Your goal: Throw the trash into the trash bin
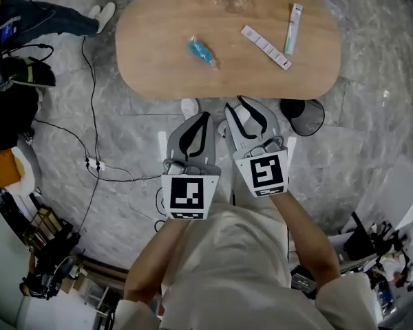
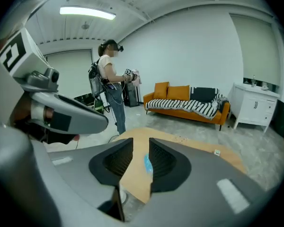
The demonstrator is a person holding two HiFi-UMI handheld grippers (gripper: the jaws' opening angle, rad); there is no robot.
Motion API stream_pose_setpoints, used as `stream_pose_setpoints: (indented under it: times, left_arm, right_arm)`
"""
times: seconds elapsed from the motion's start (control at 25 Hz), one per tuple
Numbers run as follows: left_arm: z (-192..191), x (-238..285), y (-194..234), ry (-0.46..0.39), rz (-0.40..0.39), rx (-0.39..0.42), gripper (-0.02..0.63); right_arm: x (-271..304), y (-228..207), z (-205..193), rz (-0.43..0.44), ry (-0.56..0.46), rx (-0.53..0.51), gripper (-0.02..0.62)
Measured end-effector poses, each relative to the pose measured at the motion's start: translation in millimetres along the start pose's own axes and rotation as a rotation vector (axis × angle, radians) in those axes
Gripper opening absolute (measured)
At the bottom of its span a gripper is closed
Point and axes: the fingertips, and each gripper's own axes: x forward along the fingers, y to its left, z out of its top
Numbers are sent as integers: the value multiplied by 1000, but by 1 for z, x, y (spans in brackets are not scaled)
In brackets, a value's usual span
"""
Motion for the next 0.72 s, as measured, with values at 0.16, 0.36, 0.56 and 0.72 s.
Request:
stream_pose_setpoints:
  times: [0.16,0.36,0.56,0.72]
  left_arm:
    - [-8,21,17,27,-10,40,0]
    - [-30,56,42,91,-53,57,0]
    - [-53,88,66,136,-86,74,0]
    - [-78,118,78,170,-124,86,0]
  right_arm:
    - [35,-9,-13,-9,40,18,144]
    - [76,-18,-28,-46,58,37,164]
    - [117,-26,-63,-60,110,48,179]
    - [151,-28,-95,-47,152,2,109]
